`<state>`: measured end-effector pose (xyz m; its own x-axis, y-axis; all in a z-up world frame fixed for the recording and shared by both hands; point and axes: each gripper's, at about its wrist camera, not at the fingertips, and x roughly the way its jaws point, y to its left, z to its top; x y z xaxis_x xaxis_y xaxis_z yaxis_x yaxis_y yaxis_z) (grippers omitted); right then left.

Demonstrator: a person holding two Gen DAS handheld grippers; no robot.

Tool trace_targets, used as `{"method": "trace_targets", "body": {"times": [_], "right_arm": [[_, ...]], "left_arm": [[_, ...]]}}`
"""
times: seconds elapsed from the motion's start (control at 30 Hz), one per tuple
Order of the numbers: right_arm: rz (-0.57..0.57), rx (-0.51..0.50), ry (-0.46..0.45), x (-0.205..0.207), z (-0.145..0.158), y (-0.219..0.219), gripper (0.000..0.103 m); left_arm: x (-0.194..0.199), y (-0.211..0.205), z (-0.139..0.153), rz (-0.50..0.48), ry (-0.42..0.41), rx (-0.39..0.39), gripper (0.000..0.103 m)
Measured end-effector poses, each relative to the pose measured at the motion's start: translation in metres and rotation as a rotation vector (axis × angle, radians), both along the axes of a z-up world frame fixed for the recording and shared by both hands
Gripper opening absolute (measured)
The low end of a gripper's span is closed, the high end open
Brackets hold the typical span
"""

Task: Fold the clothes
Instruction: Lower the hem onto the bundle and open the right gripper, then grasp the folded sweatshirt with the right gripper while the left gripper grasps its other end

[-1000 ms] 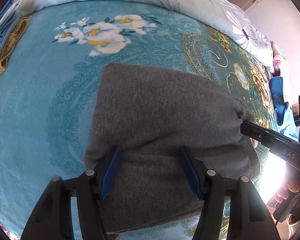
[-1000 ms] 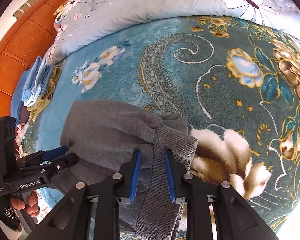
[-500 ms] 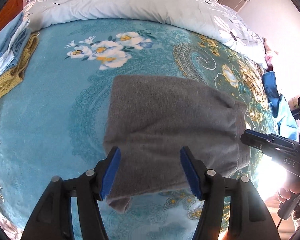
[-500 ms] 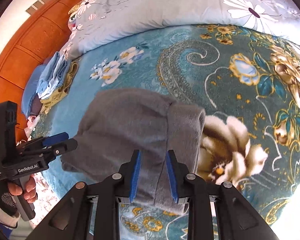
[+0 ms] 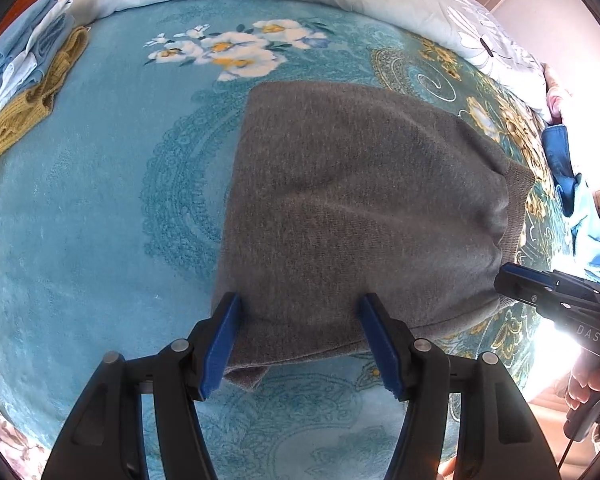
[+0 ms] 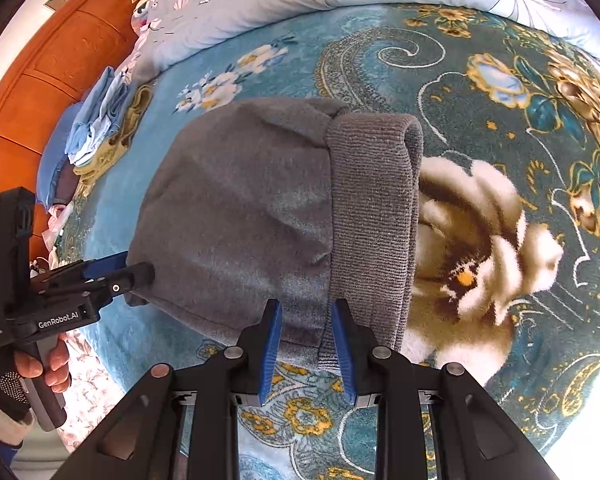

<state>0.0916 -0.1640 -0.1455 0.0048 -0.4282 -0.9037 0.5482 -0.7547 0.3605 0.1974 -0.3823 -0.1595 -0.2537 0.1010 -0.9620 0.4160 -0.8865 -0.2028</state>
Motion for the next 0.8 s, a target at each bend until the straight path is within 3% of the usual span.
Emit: {"method": "trace_targets", "body": {"times": [0.17,0.37,0.43,0.5,0.57,0.7,0.8], "right_arm": [[0.001,-0.012,0.016,0.001,0.006,0.001,0.029],[-0.004,-0.034,0.054,0.002,0.019,0.005,0.031],[-0.015,-0.051,0.091,0.001,0.029,0.010,0.060],[-0.034,-0.073,0.095,-0.003,0.031,0.014,0.076],[-0.051,-0.081,0.078,-0.009,0.028,0.016,0.082],[-0.057,-0.076,0.054,-0.018,0.012,0.021,0.103],[-0.068,-0.094,0.028,-0.026,0.000,0.023,0.103]], "left_arm": [[0.000,-0.001,0.000,0.011,0.002,0.001,0.063],[-0.002,-0.002,0.025,-0.018,0.057,-0.037,0.063],[-0.003,-0.007,0.030,-0.017,0.079,-0.034,0.066],[-0.007,-0.012,0.031,-0.014,0.090,-0.026,0.072],[-0.010,-0.018,0.031,-0.019,0.088,-0.040,0.080],[-0.013,-0.031,0.028,-0.021,0.065,-0.060,0.091],[-0.015,-0.045,0.023,0.003,0.058,-0.040,0.092]]}}
